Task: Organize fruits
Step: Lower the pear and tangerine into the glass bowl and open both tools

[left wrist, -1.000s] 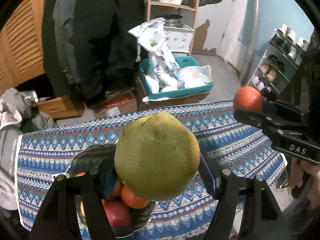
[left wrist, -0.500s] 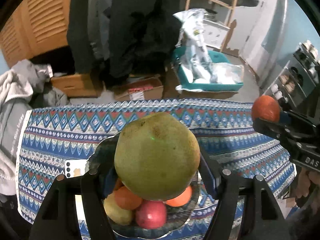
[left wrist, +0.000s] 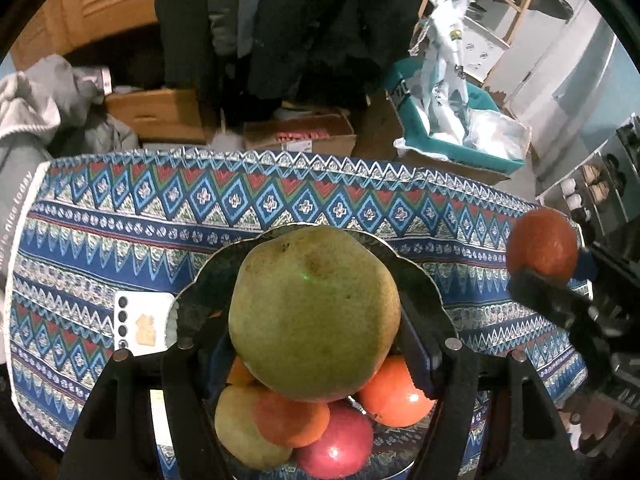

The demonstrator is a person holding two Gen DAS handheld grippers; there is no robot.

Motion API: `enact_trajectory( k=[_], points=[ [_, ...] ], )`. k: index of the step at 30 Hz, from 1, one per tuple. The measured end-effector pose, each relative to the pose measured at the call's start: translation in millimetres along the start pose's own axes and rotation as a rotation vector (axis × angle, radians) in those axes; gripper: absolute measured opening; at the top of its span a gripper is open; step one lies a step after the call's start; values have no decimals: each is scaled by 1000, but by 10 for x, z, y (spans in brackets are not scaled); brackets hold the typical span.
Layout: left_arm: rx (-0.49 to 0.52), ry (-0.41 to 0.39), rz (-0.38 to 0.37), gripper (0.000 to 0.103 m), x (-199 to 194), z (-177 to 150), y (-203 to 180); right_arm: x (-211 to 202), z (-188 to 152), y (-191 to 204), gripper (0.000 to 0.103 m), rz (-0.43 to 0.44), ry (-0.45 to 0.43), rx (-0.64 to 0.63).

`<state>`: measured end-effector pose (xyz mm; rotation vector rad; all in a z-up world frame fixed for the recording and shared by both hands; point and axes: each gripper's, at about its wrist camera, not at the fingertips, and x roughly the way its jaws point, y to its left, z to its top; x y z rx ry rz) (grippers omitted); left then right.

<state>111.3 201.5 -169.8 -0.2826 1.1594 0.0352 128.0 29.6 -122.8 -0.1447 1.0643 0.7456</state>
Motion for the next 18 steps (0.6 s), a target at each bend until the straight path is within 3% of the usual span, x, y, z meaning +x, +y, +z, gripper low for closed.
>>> enact_trajectory(
  k=[8,18],
  points=[
    [-34,74,5,73,254,34,77,204,-29,37,47,14,39,8],
    [-87,89,11,72,306,38,213,331,-24,21,47,25,60,30]
  ],
)
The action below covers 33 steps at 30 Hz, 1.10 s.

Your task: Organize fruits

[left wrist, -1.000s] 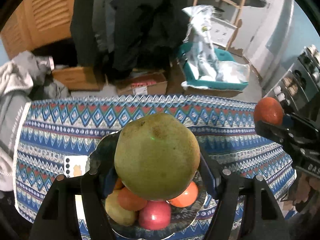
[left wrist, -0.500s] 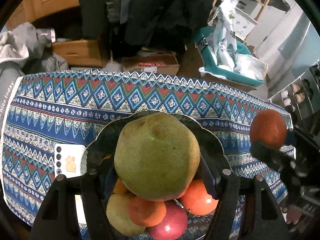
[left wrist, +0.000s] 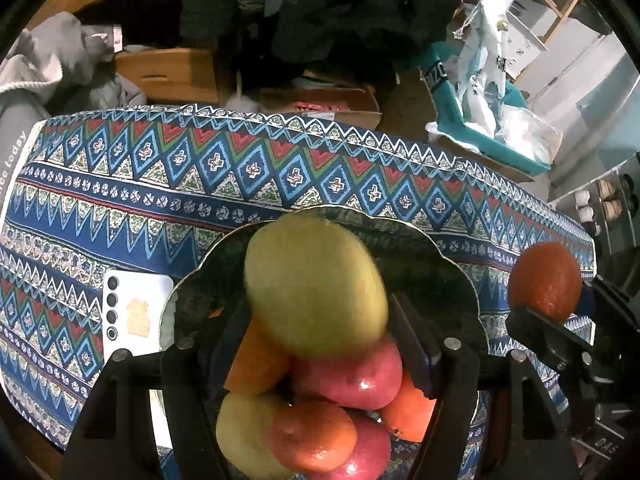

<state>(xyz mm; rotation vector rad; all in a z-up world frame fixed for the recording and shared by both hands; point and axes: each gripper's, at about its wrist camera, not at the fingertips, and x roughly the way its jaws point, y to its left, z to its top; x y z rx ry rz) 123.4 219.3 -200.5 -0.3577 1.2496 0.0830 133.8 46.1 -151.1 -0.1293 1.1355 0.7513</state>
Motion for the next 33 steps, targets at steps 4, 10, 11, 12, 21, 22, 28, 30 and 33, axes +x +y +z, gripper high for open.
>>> enact_trajectory(
  k=[4,10,11,12,21,22,28,30,33],
  points=[
    [10,7,6,72,-11,-31,4,46,0,5,47,11,9,10],
    [-2,-11,27,72,-148,-103,72,188,-24,49,47,30,42,9],
    [-7,-13,26,72,-175,-114,95,214,-31,58,47,31,47,8],
    [-15,-15,27,72,-201,-130,121,245,-41,68,47,33,54,8],
    [-118,-28,-3,72,-381,-353,344,395,-96,155,51,43,90,7],
    [-128,-31,-8,72,-397,-379,348,379,-89,166,51,46,86,9],
    [-95,-78,11,72,-603,-479,271,219,-55,218,51,46,56,6],
    [-90,-100,13,72,-702,-500,252,142,-46,221,51,41,44,5],
    [-93,-126,5,79,-836,-548,247,-5,-44,233,54,25,22,-4]
  ],
)
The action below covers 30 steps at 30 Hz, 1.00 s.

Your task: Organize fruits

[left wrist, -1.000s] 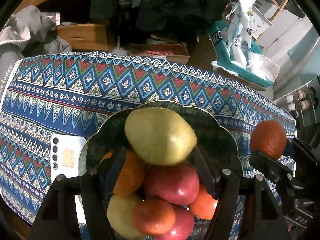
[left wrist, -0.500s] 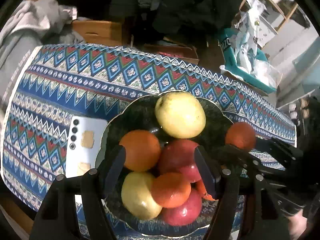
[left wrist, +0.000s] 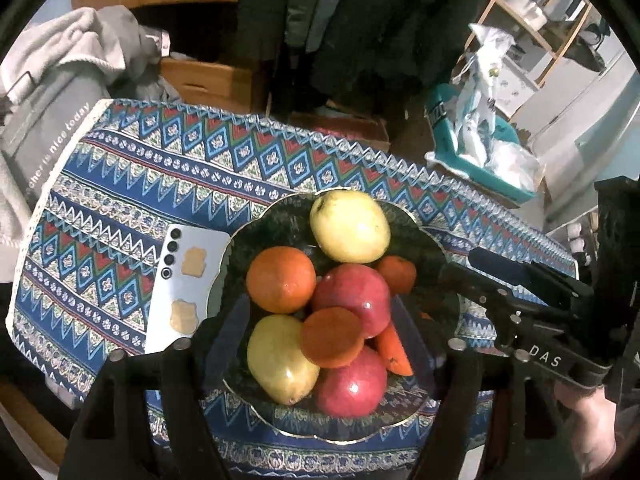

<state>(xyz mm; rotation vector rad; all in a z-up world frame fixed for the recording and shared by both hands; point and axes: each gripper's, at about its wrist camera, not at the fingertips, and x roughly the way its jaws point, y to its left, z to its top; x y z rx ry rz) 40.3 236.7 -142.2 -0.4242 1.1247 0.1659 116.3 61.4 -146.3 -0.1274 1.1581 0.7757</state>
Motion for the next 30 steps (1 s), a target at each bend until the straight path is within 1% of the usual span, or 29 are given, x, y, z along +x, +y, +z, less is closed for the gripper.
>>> enact_trajectory(
  k=[3,5,8,11,13,16,18,21,24,28,30],
  points=[
    [17,-32,-9,80,-154,-20,-35,-162,-8,-1,55,-13,-23,1],
    [30,-47,-14,85,-216,-24,-68,-262,-17,-5,56,-15,-37,9],
    [46,-73,-4,85,-325,-57,-113,-459,-29,2,57,-15,-65,20],
    [64,-97,-10,86,-456,-97,-158,-667,-39,29,58,-20,-96,22],
    [72,-111,-7,89,-533,-115,-181,-816,-57,51,63,-26,-121,21],
    [93,-142,17,89,-653,-147,-227,-1016,-91,73,68,-37,-156,24],
    [105,-161,32,89,-730,-166,-255,-1146,-123,87,69,-43,-176,26],
    [127,-212,50,89,-913,-206,-326,-1304,-181,98,73,-56,-199,34],
    [163,-270,85,94,-1095,-245,-441,-1451,-235,99,76,-71,-221,40],
    [215,-341,115,102,-1289,-301,-622,-1645,-316,105,80,-94,-253,35],
    [243,-371,135,102,-1359,-331,-707,-1729,-357,93,81,-105,-270,38]
  ],
)
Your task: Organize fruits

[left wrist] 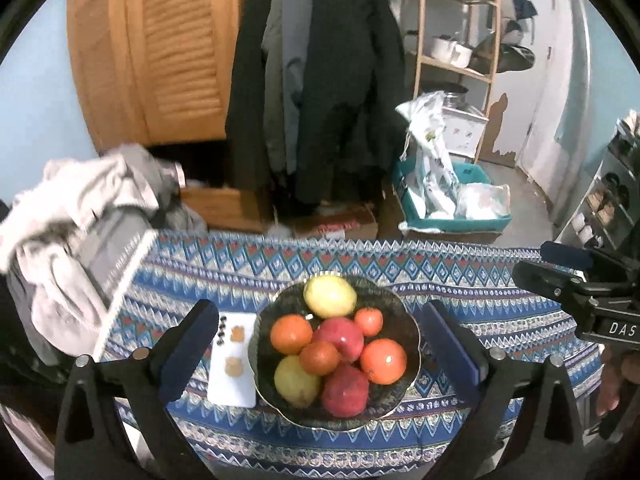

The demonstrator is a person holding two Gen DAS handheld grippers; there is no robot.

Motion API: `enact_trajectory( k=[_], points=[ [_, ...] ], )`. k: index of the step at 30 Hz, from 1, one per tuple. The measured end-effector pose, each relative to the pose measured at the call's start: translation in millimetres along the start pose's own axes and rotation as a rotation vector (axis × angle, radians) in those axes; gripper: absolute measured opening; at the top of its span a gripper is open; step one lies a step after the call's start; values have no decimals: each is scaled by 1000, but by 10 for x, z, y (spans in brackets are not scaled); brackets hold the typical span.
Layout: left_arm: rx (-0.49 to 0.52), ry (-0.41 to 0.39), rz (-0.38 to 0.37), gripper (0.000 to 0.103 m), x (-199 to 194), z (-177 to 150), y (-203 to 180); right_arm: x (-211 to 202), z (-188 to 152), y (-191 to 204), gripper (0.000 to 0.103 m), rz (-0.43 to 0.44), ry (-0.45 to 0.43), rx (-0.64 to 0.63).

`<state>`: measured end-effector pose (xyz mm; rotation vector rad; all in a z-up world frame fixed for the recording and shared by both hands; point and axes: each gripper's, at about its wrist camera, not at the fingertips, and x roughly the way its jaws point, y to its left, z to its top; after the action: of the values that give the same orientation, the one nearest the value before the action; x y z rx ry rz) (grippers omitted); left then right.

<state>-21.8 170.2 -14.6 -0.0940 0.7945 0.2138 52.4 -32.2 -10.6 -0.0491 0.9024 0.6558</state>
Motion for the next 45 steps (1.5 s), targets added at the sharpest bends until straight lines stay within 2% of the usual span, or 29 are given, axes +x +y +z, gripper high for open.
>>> enact_trajectory(
  k=[5,19,32,45],
  points=[
    [54,-28,8,102,-129,17,-171,-157,-31,-83,81,-18,-21,12],
    [82,-15,-32,102,-226,24,-434,-491,-135,-302,83,-128,-86,-18],
    [118,17,-27,102,-158,22,-562,-429,-166,-435,83,-103,-67,20],
    [85,22,0,102,-170,32,-518,-404,-231,-457,83,-97,-58,23]
  ],
)
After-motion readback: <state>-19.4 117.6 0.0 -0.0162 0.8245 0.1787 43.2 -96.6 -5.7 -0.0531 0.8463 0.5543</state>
